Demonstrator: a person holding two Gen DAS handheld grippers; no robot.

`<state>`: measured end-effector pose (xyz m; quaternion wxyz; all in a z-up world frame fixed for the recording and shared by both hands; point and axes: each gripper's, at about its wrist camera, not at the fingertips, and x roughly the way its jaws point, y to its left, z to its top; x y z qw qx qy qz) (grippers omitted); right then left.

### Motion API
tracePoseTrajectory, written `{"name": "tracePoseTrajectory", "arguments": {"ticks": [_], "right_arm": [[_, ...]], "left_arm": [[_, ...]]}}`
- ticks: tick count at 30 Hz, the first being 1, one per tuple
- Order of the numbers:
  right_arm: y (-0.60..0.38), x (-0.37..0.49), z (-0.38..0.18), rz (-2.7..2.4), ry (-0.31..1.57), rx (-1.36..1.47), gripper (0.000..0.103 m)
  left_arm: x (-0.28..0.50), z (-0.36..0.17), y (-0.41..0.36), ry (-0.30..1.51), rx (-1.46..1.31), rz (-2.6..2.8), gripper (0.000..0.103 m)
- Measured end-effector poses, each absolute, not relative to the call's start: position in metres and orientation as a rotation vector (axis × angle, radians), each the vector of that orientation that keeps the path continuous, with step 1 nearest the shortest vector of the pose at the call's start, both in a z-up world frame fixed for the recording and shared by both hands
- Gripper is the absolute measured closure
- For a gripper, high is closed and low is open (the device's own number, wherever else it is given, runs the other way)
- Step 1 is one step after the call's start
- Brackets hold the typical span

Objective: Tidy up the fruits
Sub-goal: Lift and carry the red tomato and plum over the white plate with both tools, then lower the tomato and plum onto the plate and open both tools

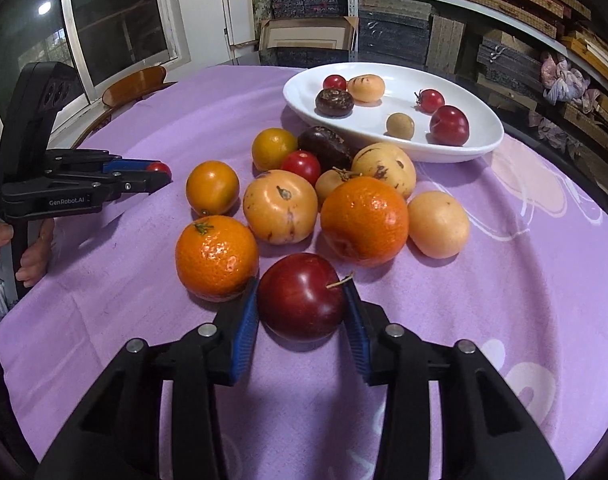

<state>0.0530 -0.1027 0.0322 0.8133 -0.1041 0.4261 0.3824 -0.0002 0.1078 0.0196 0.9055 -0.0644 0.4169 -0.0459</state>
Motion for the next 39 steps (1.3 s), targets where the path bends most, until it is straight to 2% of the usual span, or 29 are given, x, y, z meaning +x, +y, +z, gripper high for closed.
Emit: {"name": "tracePoseTrajectory", "arguments": {"ticks": [7,10,14,21,30,32,35,39], "right_arm": [[-0.126,0.105,0.135,0.736,0.711,-0.135,0.063],[-0.114,0.145,0.152,0.704,0.699,-0.14,0.063],[-0.085,0.188,0.125,0.693,0.774,-0.177,0.063],[-0.044,0.242,0.073,0.675,0.882,-0.223,0.063],[-0.026,0.271,0.045,0.667,0.938,-0.258,0.063],[-0.024,0.273,0.041,0.669,0.947,-0.251,0.063],[-0.019,0.272,0.039,0.663,0.946,-0.274,0.061],[-0.023,0.271,0.045,0.66,0.938,-0.253,0.059]], "left_arm": [[0.054,0.089,0.098,0.776,-0.085,-0.115,0.077],[0.1,0.115,0.085,0.76,-0.067,-0.125,0.077],[0.163,0.121,0.068,0.777,-0.055,-0.103,0.077],[0.254,0.083,0.068,0.89,-0.072,-0.042,0.077],[0.284,0.053,0.076,0.939,-0.112,-0.032,0.076],[0.286,0.052,0.077,0.939,-0.103,-0.026,0.072],[0.281,0.053,0.08,0.931,-0.106,-0.008,0.057],[0.262,0.068,0.09,0.905,-0.122,0.001,0.056]]}}
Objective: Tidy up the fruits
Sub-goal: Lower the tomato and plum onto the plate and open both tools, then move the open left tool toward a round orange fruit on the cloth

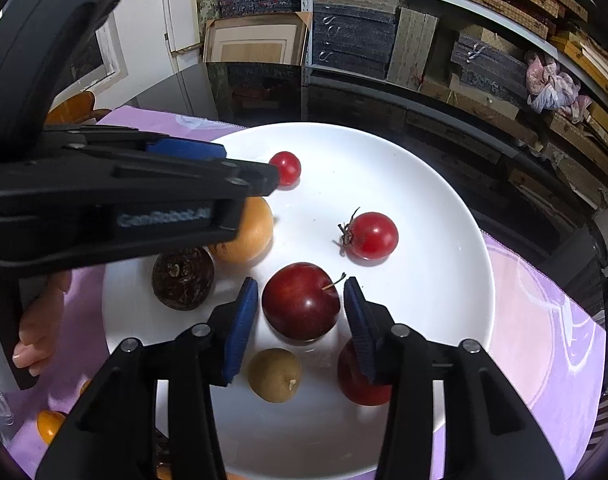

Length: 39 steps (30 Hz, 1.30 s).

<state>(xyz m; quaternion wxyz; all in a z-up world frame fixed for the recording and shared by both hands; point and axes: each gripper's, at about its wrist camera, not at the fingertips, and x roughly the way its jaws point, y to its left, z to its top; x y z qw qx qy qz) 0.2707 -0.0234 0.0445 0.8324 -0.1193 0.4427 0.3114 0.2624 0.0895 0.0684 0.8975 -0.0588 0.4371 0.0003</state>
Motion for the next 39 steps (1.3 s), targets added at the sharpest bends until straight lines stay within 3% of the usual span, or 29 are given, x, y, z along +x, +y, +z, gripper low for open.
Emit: {"name": "tracePoseTrajectory", "arguments": {"ticks": [1,3,6,8,11,18,24,39], "right_arm": [[-0.029,0.268,0.05,0.661,0.926,-0.237,0.059],[-0.047,0.256,0.066,0.671,0.891,-0.186,0.056],[-0.082,0.22,0.095,0.674,0.803,-0.131,0.034],[-0.108,0.184,0.111,0.674,0.733,-0.094,0.013],[-0.143,0.134,0.116,0.688,0.678,-0.026,0.004],[-0.198,0.092,0.065,0.619,0.725,0.19,0.004],[-0.221,0.105,0.051,0.612,0.806,0.351,0.004],[-0.213,0.11,0.047,0.617,0.838,0.329,0.004]], "left_arm": [[0.253,0.075,0.094,0.894,-0.125,0.002,0.054],[0.231,0.089,0.101,0.867,-0.119,0.012,0.042],[0.183,0.105,0.11,0.823,-0.073,0.024,0.035],[0.149,0.107,0.112,0.812,-0.038,0.036,0.032],[0.094,0.097,0.106,0.811,-0.017,0.041,0.028],[0.016,0.065,0.063,0.796,0.04,-0.004,0.019],[0.014,0.044,0.044,0.821,0.109,-0.033,0.017],[0.015,0.015,0.111,0.888,0.061,0.118,0.016]]}}
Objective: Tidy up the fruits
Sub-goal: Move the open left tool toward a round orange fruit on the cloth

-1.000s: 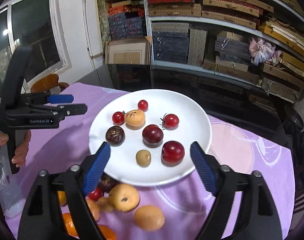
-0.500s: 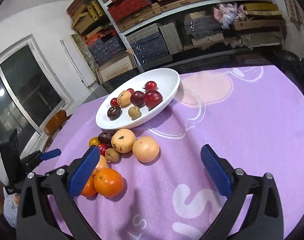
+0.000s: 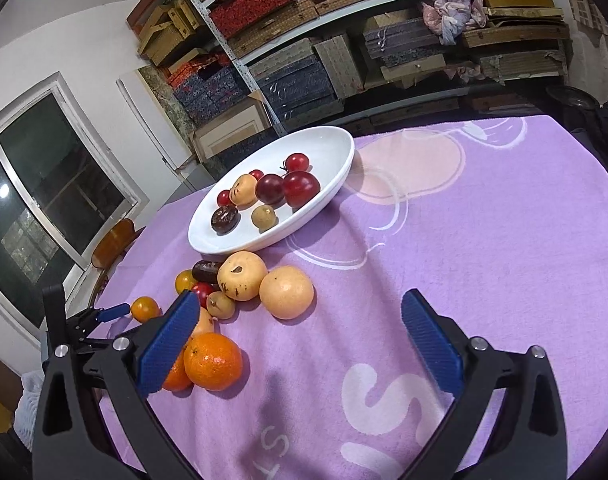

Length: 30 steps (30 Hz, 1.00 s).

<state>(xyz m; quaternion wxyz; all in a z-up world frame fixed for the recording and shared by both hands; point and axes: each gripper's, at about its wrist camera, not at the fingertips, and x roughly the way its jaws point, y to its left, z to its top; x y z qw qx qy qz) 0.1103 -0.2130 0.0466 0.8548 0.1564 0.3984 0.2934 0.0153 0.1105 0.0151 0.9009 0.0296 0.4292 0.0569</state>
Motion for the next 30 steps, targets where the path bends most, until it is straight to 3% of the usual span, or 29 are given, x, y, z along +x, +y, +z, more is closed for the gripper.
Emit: {"name": "tracePoseTrajectory", "arguments": {"ticks": [30], "right_arm": [[-0.203,0.111,0.037,0.598,0.874,0.282,0.004]], "left_arm": [[0.054,0.023,0.122,0.853,-0.074,0.068,0.016]]}}
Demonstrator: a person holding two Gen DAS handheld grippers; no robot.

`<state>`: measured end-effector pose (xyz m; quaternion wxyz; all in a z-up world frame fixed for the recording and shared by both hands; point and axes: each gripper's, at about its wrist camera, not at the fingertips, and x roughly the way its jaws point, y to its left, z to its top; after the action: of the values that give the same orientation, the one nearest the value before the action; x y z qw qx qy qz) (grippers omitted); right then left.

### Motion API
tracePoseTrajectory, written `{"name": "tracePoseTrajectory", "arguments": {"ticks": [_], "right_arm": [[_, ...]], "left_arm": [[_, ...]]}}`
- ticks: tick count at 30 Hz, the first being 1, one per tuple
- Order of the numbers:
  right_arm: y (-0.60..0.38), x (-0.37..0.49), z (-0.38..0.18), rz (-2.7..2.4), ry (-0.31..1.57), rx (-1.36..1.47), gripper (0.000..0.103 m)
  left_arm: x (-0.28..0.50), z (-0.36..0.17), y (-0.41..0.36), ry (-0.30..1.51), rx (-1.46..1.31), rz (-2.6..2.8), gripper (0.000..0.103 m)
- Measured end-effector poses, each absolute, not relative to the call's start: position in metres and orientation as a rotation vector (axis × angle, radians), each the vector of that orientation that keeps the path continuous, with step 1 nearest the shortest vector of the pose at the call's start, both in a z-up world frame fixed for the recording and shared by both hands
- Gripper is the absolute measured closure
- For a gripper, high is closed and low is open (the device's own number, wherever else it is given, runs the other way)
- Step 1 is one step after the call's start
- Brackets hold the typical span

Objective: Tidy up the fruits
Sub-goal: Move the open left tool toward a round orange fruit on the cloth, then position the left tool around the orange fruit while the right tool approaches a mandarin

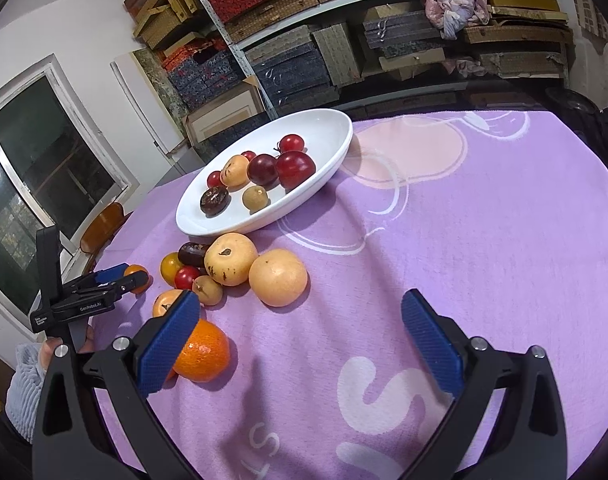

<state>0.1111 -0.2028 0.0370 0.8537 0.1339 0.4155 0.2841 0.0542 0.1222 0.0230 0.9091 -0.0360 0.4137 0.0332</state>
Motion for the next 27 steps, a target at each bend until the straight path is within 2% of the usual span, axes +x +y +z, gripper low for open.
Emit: {"name": "tracePoseTrajectory", "arguments": {"ticks": [9,16,19,21,27], "right_arm": [[-0.201,0.109,0.039,0.597,0.864,0.258,0.004],[-0.197,0.108,0.038,0.6,0.874,0.243,0.004],[-0.194,0.106,0.038,0.614,0.874,0.231,0.004],[-0.191,0.104,0.038,0.641,0.876,0.221,0.004],[-0.145,0.075,0.044,0.766,0.846,-0.014,0.004]], "left_arm": [[0.043,0.023,0.136,0.831,-0.14,0.09,0.017],[0.048,0.025,0.118,0.827,-0.059,0.073,0.017],[0.048,0.025,0.114,0.826,-0.05,0.047,0.023],[0.049,0.023,0.115,0.832,-0.06,0.042,0.023],[0.053,0.019,0.119,0.859,-0.089,0.054,0.023]]}}
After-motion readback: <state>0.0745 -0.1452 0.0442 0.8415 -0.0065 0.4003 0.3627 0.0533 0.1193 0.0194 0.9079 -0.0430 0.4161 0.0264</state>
